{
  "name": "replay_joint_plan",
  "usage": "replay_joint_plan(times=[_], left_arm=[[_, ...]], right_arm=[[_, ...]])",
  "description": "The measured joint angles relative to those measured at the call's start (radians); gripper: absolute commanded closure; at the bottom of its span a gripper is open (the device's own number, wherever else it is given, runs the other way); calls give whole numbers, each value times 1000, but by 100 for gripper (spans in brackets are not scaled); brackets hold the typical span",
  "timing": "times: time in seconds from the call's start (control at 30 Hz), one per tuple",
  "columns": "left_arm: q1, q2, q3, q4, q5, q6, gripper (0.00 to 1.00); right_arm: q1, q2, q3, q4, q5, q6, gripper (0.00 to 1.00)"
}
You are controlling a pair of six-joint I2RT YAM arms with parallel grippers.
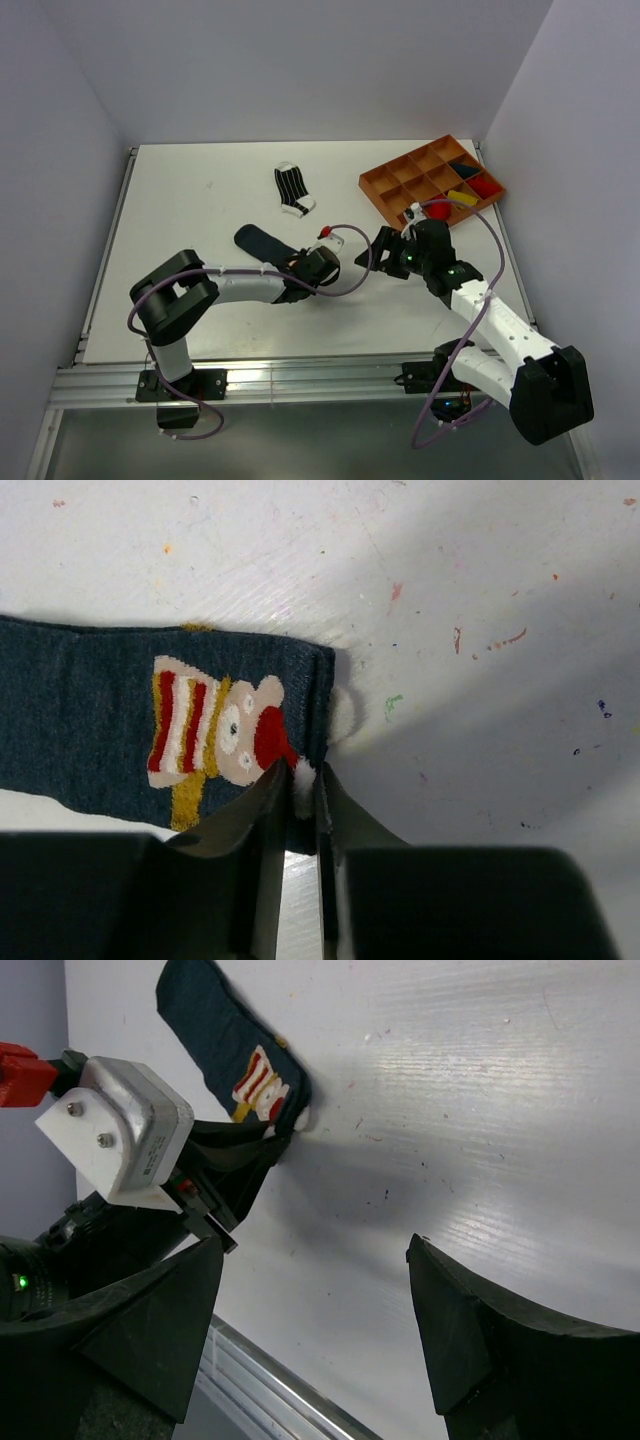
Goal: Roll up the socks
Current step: Roll the sock at the center of the board.
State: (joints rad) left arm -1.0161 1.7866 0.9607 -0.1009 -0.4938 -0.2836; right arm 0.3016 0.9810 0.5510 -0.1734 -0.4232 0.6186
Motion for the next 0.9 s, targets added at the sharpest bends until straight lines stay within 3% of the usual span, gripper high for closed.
replay_joint_plan(times=[0.07, 0.1, 0.53, 0.9], left_arm=[[0, 3, 6, -9, 2, -5, 91], [0, 4, 10, -14, 3, -11, 100], [8, 10, 45, -33, 103, -89, 100], [186, -52, -62, 118, 483, -302, 100]], right_arm=[[16, 14, 0, 6, 21, 7, 19], [23, 24, 0, 11, 30, 13, 19], [141, 187, -2, 196, 224, 140, 22], [199, 406, 17, 294, 286, 265, 27]])
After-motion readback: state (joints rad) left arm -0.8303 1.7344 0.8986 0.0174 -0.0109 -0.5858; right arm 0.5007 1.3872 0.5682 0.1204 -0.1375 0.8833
